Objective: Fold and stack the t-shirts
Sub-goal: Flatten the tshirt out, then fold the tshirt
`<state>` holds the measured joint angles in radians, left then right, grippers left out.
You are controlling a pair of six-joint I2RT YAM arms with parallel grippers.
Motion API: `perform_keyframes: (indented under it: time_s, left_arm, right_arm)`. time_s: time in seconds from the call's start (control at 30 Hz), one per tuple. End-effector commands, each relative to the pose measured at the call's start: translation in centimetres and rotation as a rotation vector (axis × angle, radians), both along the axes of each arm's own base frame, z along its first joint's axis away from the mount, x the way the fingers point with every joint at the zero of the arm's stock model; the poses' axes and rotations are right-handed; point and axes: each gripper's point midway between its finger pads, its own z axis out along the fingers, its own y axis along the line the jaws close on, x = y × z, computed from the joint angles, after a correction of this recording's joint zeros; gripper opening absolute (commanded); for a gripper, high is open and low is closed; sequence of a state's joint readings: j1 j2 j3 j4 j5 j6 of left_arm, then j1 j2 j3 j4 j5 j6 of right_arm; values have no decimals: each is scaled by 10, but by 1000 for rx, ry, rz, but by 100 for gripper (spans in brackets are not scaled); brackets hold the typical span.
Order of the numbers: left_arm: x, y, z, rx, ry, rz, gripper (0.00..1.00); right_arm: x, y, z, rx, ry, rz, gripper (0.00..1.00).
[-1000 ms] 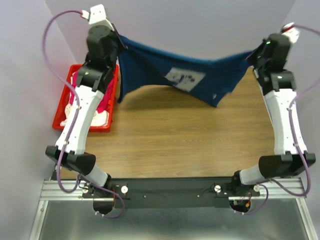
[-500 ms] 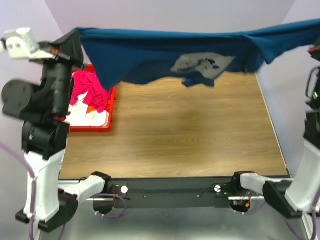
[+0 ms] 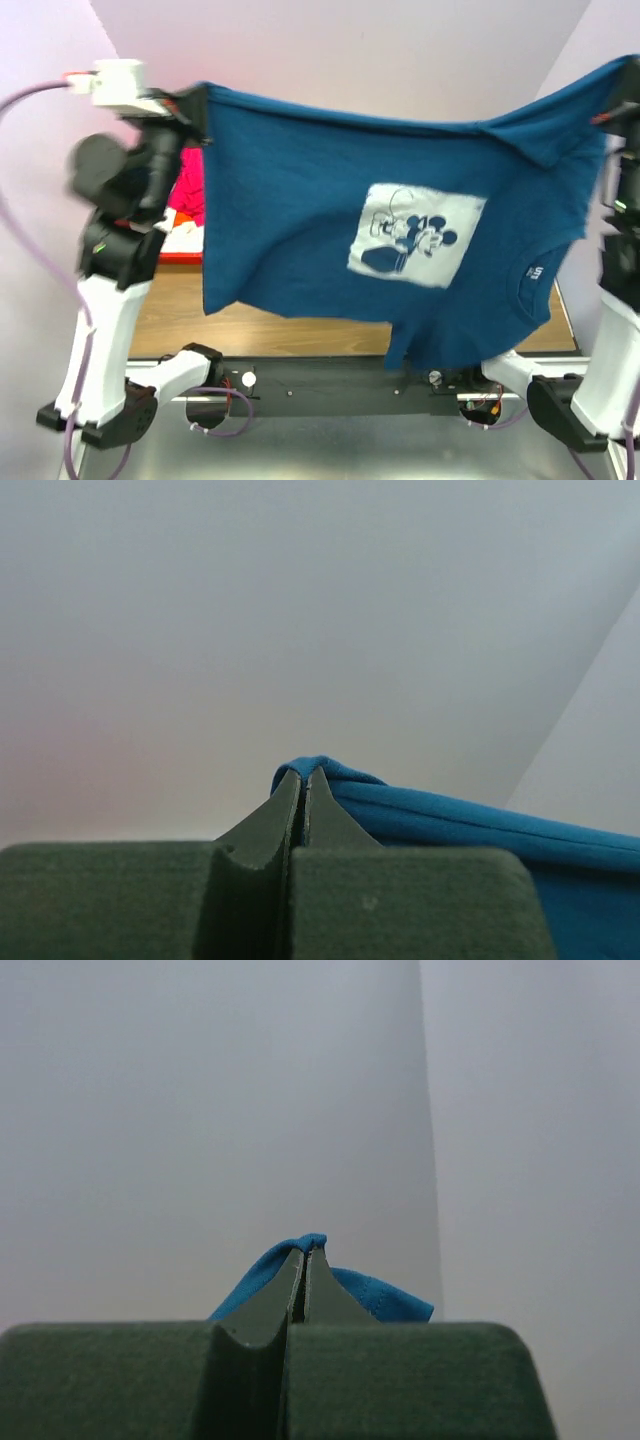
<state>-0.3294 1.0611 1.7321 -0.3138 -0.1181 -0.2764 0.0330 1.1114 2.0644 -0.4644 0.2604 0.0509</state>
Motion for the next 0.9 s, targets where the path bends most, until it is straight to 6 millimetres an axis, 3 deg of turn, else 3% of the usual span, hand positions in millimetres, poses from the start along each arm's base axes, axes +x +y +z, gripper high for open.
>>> perform_keyframes:
  time_s: [0.0, 0.1, 0.13, 0.17, 0.2, 0.23, 0.3, 0.37, 0.4, 0.47, 0.5, 0.53, 0.57, 0.6, 0.87]
  left_arm:
    - [61, -19, -91, 68, 220, 1, 0]
    - [106, -26, -153, 93, 334, 41, 0]
    - [120, -28, -189, 118, 405, 54, 0]
    - [143, -32, -229, 147, 490, 64, 0]
    - [156, -33, -251, 158, 529, 72, 0]
    - [177, -37, -299, 187, 628, 71, 0]
    - [198, -38, -342, 204, 712, 77, 0]
    - [221, -39, -368, 220, 760, 89, 0]
    - [233, -41, -409, 257, 830, 88, 0]
    - [253, -50, -423, 269, 838, 56, 0]
    - [261, -51, -456, 292, 889, 54, 0]
    - [273, -53, -454, 292, 878, 55, 0]
    - [279, -51, -477, 303, 919, 58, 0]
    - [283, -48, -484, 307, 938, 61, 0]
    - [312, -32, -486, 249, 918, 51, 0]
  right_arm:
    - [96, 20, -97, -59, 289, 91, 1]
    - [136, 21, -155, -40, 395, 94, 1]
    - [160, 24, -207, -34, 500, 108, 1]
    - [172, 25, -234, -29, 544, 112, 1]
    - [183, 25, -257, -23, 575, 114, 1]
    - [204, 26, -304, -6, 651, 115, 1]
    - [224, 26, -346, 11, 713, 107, 1]
    - [237, 24, -391, 34, 792, 91, 1]
    - [251, 24, -427, 44, 857, 88, 1]
    - [264, 25, -463, 61, 923, 93, 1]
    - [275, 26, -489, 66, 970, 95, 1]
    - [280, 26, -502, 71, 992, 96, 1]
    - [284, 25, -511, 74, 1005, 92, 1]
    - [291, 26, -522, 76, 1017, 91, 1]
    - [312, 23, -539, 94, 1030, 115, 1]
